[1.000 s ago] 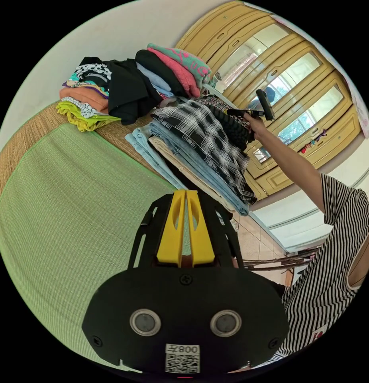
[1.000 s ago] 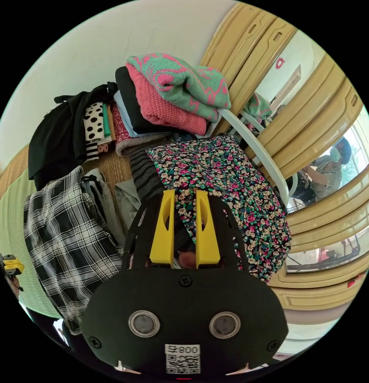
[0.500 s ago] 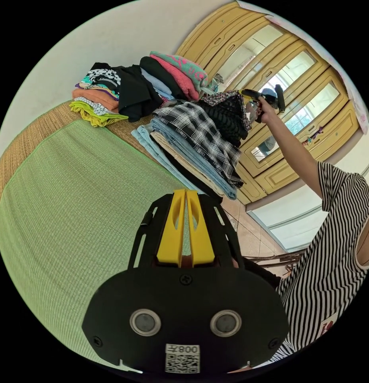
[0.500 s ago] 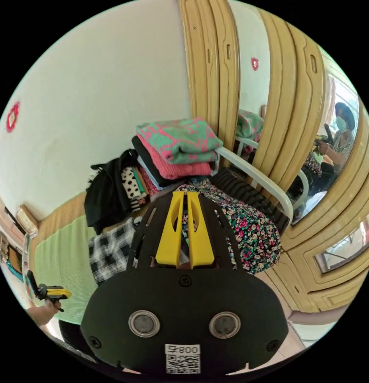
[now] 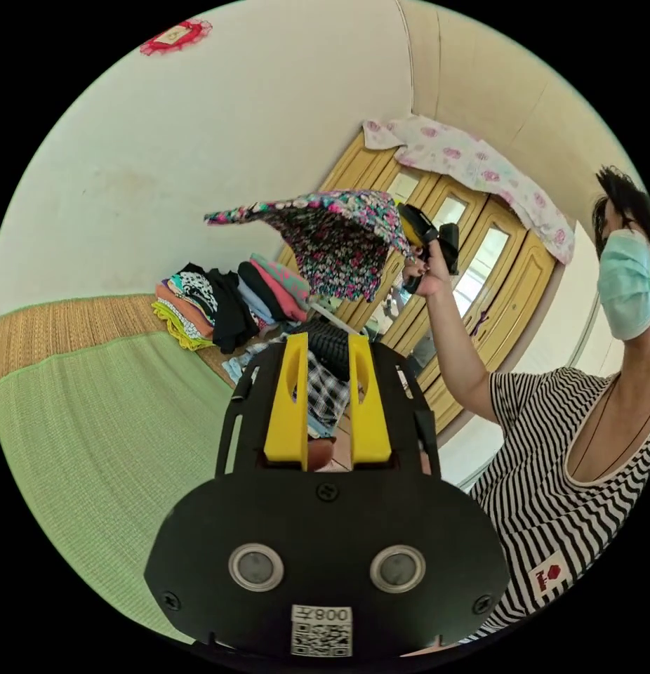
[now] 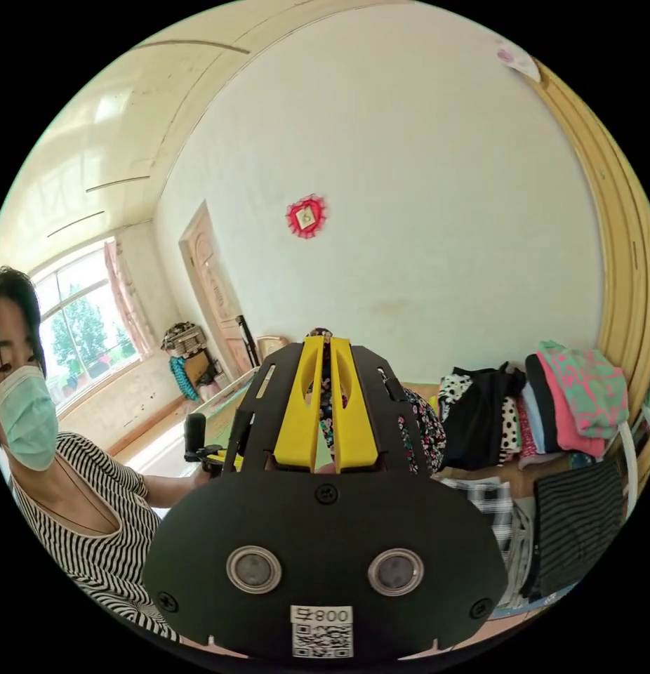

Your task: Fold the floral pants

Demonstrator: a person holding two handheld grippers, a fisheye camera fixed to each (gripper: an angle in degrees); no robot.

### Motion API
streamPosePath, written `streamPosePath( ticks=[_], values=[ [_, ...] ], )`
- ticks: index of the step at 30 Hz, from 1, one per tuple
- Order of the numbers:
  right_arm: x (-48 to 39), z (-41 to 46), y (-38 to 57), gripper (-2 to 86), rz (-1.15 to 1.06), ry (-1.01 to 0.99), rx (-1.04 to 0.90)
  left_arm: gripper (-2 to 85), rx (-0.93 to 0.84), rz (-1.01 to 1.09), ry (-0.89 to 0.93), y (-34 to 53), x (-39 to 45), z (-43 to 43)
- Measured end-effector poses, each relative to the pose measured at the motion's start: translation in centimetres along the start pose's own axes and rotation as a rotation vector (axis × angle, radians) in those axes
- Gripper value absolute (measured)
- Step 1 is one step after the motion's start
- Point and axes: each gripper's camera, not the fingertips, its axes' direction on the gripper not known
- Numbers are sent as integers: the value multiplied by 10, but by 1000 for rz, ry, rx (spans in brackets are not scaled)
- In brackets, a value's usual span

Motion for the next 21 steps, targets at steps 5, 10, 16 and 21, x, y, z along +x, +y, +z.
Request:
streamPosePath(
  ticks=[5,10,16,21],
  values=[
    [-43,94,46,4,48,-183,-174,91,146,-217,160,36,-13,-103],
    [-73,176,97,4,85,-303,-331,32,288,-458,167,84,-37,-197],
    [-70,247,129,4,121,-341,-437,13,360,-474,42,99,-39,-289],
    [-59,316,174,2,105,-302,-625,9,271,-472,-173,100,-51,-336]
  ],
)
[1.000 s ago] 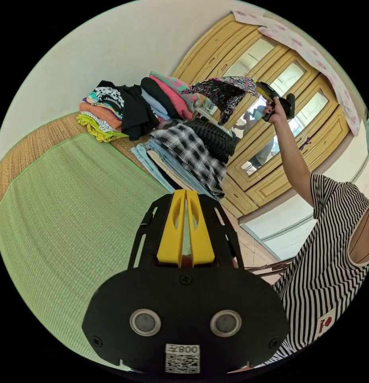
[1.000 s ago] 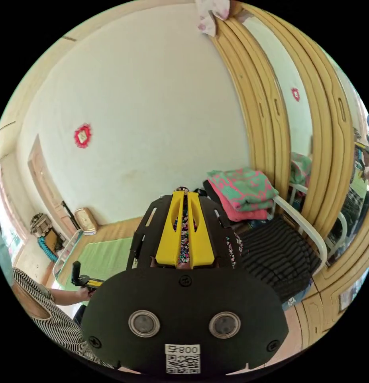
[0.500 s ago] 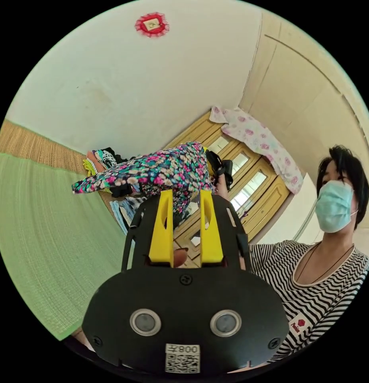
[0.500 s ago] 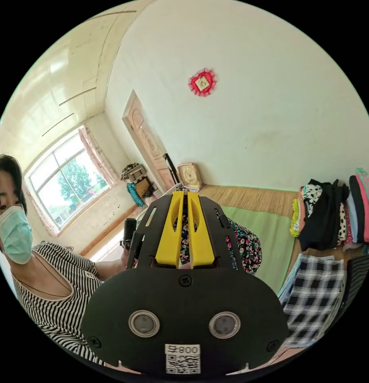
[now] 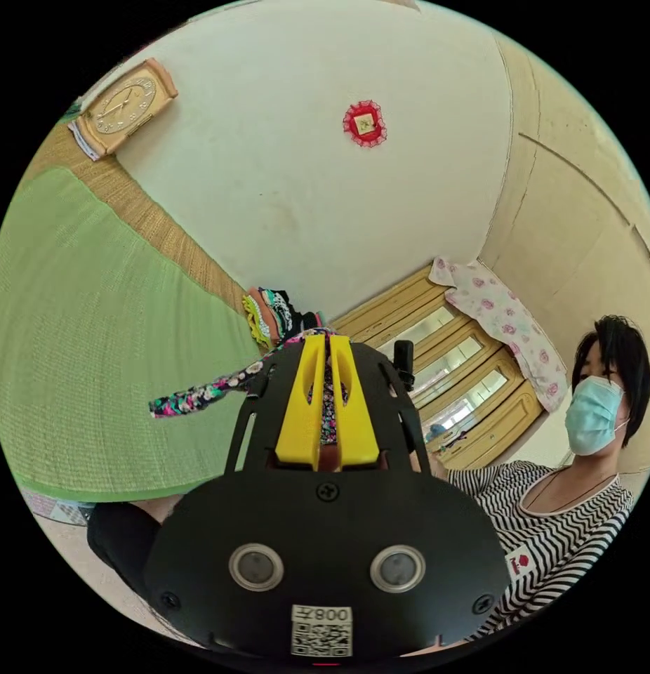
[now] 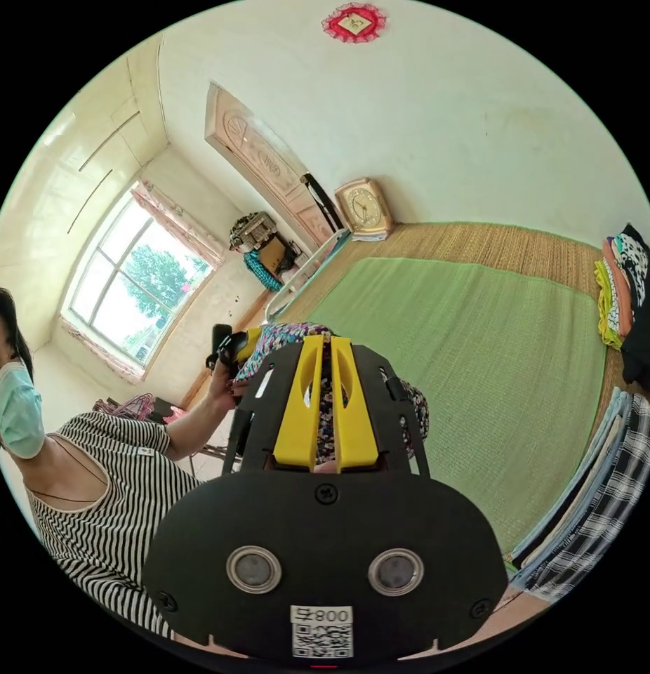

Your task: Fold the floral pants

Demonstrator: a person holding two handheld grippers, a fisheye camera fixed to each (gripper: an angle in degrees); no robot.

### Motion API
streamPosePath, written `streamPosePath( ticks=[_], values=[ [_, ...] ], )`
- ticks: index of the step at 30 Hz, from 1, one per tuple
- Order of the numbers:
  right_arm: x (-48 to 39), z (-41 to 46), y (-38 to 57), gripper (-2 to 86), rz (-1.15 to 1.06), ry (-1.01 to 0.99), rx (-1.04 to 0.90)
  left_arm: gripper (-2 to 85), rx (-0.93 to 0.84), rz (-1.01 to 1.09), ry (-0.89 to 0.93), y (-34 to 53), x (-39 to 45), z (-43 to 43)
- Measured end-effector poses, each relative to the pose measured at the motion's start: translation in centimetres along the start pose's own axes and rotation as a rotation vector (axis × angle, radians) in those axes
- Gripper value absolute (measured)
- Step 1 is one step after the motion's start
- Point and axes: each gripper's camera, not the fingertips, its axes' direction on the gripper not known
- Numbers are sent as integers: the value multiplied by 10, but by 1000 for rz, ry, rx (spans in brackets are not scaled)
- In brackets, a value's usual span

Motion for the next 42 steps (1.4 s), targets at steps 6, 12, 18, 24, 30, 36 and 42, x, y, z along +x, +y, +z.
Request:
streamPosePath(
  ticks=[6,12,18,24,30,36,42],
  values=[
    [83,103,30,-1,200,181,-233,9,-65,-253,-208,5,-66,-25],
    [118,144,51,30,227,255,-255,10,-35,-320,-230,-9,-83,-48],
    [172,163,59,95,345,215,-164,11,-56,-325,-200,-21,-87,-49],
    [221,201,50,64,426,99,-149,11,-54,-349,-160,-22,-76,-46],
    [237,187,28,17,380,-67,-7,15,-50,-296,-23,-21,-46,-36],
    [199,194,-4,11,114,-7,3,30,-261,-282,-232,15,-21,-31],
    [189,252,18,9,66,-59,-97,78,-234,-183,-419,10,17,-24]
  ],
)
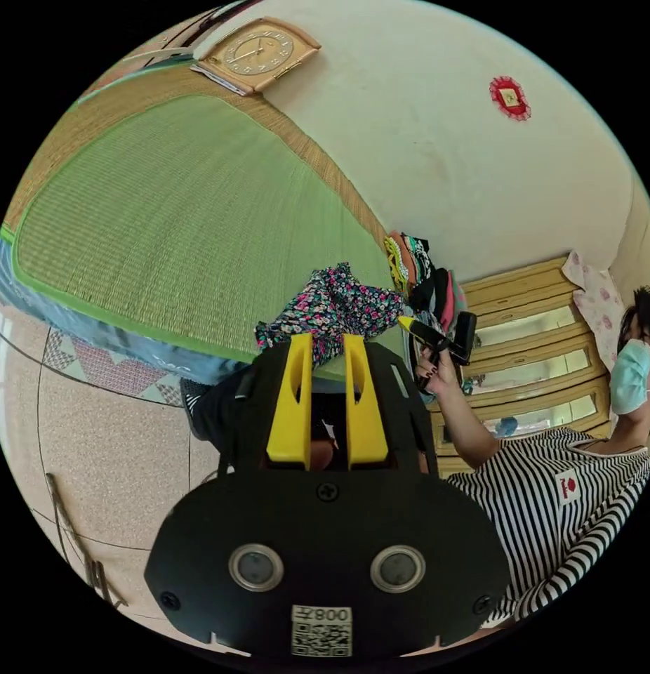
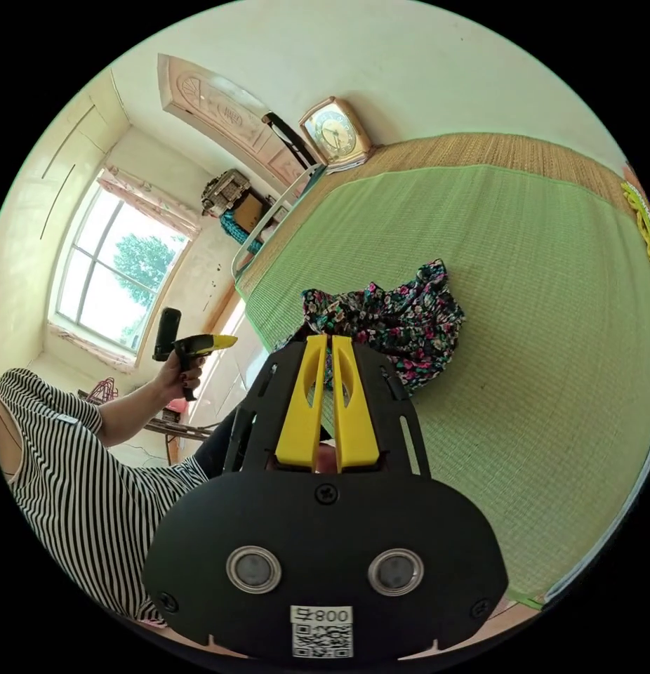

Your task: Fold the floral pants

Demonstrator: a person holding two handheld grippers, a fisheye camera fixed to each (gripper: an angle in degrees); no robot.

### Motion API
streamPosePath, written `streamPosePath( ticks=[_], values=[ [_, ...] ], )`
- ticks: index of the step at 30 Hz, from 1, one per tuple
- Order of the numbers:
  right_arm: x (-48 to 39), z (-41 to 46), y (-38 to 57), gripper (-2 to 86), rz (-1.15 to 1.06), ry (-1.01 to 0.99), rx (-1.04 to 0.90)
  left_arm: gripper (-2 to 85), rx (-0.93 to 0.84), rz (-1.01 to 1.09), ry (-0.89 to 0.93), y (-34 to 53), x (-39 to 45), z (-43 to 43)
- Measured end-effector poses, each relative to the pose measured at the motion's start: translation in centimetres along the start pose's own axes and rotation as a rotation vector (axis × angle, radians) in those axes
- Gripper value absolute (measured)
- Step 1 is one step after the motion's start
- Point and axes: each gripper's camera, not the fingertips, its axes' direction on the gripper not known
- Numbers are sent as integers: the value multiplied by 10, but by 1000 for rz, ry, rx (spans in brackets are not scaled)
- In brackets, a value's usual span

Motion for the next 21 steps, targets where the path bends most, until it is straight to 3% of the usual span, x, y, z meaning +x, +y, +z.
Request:
streamPosePath(
  ticks=[6,13,18,21],
  values=[
    [0,15,23,9,11,-20,-26,105,-182,314,-10,-78,87,89],
    [15,-4,47,8,71,-26,6,104,-416,427,-146,-132,155,224],
    [23,-11,61,7,102,-21,2,29,-576,543,-388,-123,197,284],
    [24,-16,67,7,116,-23,1,11,-559,552,-355,-112,216,278]
  ],
)
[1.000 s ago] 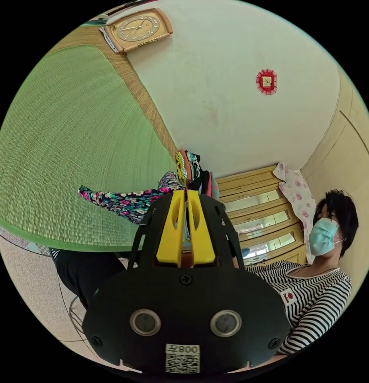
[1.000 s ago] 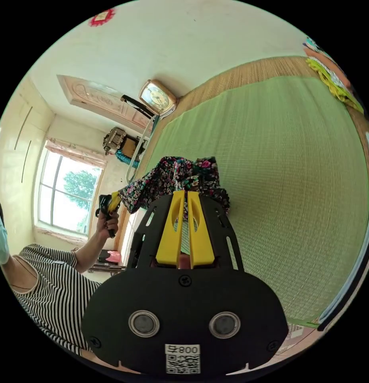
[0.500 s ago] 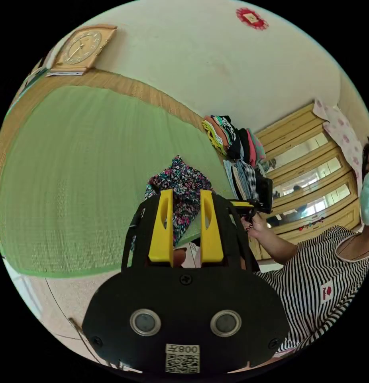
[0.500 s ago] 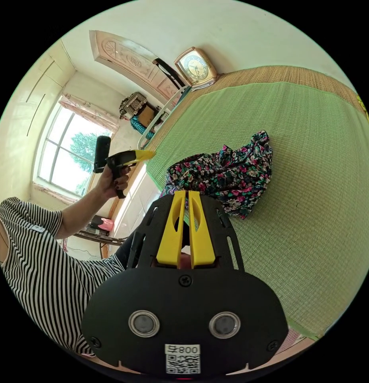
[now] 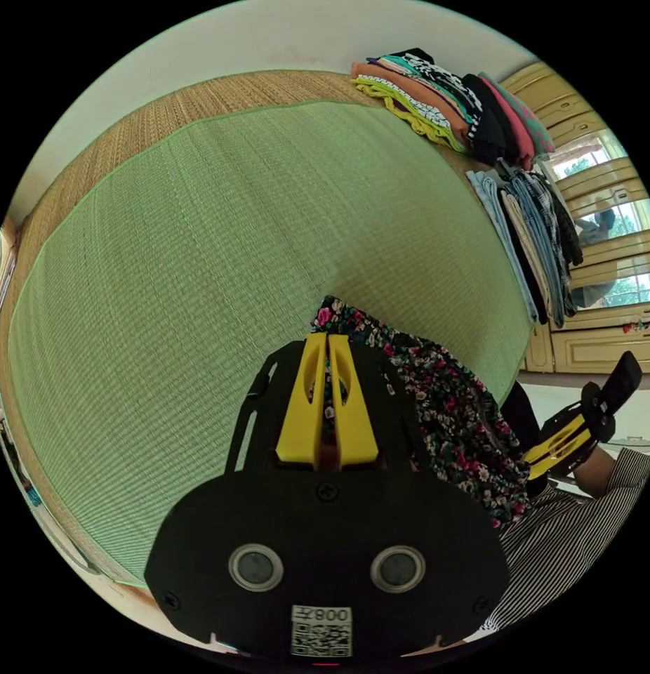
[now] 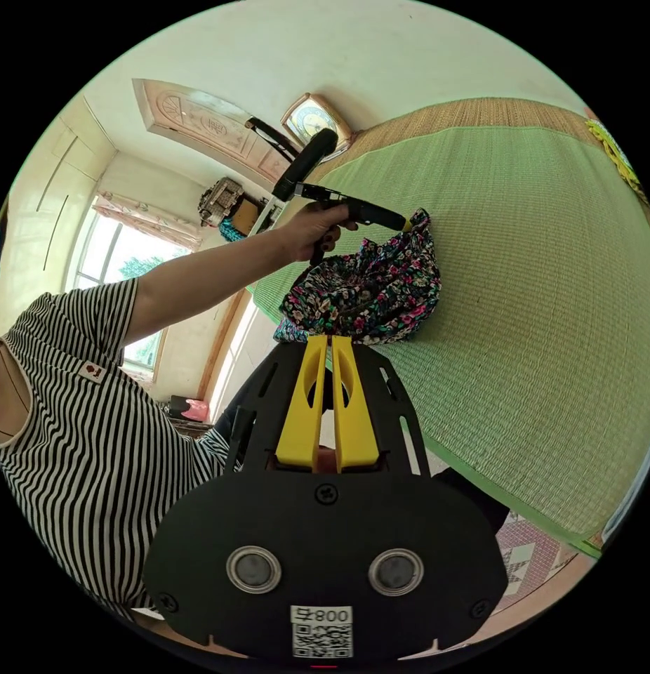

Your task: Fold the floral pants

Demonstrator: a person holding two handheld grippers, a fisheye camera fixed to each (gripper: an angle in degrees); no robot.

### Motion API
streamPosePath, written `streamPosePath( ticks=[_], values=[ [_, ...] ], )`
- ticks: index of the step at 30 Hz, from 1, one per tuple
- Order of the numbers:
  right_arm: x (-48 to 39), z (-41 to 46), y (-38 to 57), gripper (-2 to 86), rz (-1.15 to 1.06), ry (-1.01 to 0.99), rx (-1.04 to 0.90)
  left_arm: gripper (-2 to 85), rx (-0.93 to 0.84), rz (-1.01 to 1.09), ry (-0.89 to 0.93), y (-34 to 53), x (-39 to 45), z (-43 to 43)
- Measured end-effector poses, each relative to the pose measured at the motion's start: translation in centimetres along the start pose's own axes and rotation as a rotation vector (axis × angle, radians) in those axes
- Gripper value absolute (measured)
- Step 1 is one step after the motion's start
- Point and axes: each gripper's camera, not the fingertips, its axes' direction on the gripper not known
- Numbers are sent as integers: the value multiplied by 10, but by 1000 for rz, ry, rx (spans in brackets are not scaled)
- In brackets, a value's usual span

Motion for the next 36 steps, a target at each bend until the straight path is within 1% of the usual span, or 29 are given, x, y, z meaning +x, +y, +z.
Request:
streamPosePath(
  ticks=[1,4,6,7,9,12,15,17,20,24,29,31,34,36],
  values=[
    [-1,-4,2,7,3,4,12,10,24,-5,8,2,3,-6],
    [-6,-25,5,6,-1,6,72,4,179,-3,76,19,21,-48],
    [-11,-42,6,6,-15,26,107,3,305,29,84,35,40,-94],
    [-16,-55,7,6,-33,52,127,3,338,41,87,39,45,-106],
    [-25,-76,9,6,-61,109,152,2,479,75,86,60,68,-157],
    [-39,-103,18,7,-85,217,188,1,641,142,61,89,101,-210],
    [-38,-114,32,6,-27,302,204,1,726,177,68,114,132,-236],
    [-34,-114,42,8,37,343,227,0,732,188,62,125,148,-242],
    [-31,-105,57,19,97,307,249,0,717,192,39,140,171,-243],
    [-42,-73,62,90,89,250,231,1,693,176,47,154,197,-243],
    [-67,-31,51,129,13,254,178,0,706,168,30,171,222,-255],
    [-84,-7,43,137,-50,309,115,0,712,168,27,177,229,-260],
    [-104,11,36,140,-117,405,109,0,724,170,27,187,240,-270],
    [-113,17,32,139,-142,434,110,0,737,173,35,195,245,-277]
  ],
)
